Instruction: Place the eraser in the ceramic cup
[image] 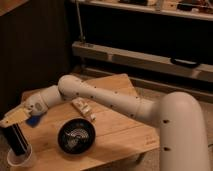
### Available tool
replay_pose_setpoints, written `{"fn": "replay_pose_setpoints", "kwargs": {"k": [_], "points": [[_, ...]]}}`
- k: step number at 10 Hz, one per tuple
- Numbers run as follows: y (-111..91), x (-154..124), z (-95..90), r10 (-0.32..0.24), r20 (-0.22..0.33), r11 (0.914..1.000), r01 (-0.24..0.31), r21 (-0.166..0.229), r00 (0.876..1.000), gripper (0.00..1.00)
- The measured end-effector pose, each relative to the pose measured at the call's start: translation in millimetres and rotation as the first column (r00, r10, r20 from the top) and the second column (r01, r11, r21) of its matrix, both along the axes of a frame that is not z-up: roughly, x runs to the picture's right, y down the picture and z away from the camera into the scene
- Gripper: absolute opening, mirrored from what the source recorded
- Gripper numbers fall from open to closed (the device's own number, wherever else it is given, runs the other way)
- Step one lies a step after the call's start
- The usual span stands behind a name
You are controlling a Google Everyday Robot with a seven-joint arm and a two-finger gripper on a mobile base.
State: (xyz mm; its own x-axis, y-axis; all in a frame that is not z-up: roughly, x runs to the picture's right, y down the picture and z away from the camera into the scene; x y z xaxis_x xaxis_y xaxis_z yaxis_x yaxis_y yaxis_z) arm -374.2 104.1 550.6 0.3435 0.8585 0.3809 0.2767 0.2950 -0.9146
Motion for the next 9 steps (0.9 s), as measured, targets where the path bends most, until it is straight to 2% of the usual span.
{"fn": "replay_pose_setpoints", "kwargs": {"k": [5,6,9], "points": [[17.3,-14.5,4.6,-0.039,0.082,0.9992,0.038,0.007,0.996,0.07],[19.3,-16.6,3.9,-0.044,0.091,0.9990,0.044,0.007,0.995,0.13],[24.3,-23.1,2.1,-0.054,0.106,0.9984,0.053,0.020,0.993,0.43]]}}
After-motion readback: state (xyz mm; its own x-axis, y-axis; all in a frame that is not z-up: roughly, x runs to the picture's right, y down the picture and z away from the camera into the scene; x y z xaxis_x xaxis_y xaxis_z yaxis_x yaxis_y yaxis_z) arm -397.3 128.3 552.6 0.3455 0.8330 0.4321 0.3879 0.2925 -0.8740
